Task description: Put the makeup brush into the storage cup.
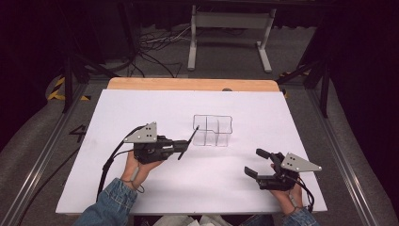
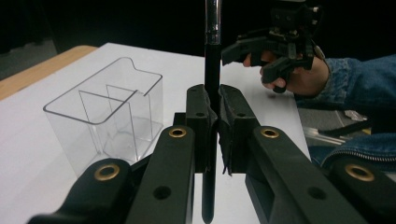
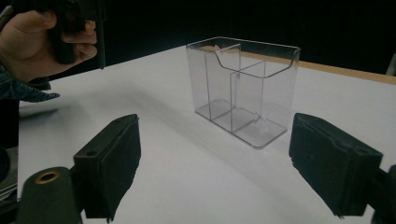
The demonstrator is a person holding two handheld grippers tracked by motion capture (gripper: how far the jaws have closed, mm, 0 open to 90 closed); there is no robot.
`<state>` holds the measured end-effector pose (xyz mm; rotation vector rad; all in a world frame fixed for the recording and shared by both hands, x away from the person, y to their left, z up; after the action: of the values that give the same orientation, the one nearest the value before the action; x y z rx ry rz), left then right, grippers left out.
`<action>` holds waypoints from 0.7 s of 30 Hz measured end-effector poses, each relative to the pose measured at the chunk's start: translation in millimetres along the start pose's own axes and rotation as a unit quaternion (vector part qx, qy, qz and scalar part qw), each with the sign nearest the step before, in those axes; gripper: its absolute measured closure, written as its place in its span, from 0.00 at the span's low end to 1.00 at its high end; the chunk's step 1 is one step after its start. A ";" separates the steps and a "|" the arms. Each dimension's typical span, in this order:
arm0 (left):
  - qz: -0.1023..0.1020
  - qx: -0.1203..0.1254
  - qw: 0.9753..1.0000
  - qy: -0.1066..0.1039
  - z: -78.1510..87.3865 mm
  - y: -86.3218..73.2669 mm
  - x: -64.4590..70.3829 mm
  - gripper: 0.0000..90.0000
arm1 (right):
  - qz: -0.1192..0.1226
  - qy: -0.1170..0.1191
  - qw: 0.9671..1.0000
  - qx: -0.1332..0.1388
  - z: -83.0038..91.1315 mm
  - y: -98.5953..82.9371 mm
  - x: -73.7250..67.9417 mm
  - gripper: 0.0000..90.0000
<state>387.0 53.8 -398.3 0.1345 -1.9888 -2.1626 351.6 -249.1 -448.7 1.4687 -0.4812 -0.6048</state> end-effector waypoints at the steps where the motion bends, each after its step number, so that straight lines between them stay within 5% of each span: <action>1: 0.001 0.009 1.000 0.001 -0.6 0.4 0.2 0.93 | 0.001 0.001 1.000 0.002 -1.1 1.1 -1.1 0.20; 10: -0.001 0.051 0.999 0.014 -11.5 7.7 -1.8 0.93 | 0.009 0.028 1.000 0.004 -14.0 8.9 -16.5 0.22; 21: 0.009 0.093 0.995 0.040 -23.7 16.7 -10.5 0.93 | 0.005 0.008 1.000 -0.001 -13.0 0.7 -8.7 0.20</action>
<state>403.4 31.6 -384.6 0.2255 -2.1334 -1.9277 353.3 -233.5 -448.1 1.4669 -0.4746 -0.5856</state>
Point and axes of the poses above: each handheld gripper's, and its own axes: z roughly backward along the jaws, y roughly out of its top, x roughly to its right, the point moved 7 cm from there along -z, roughly forward along the jaws, and after that the axes turned 10 degrees about x, right-handed, at the moved point
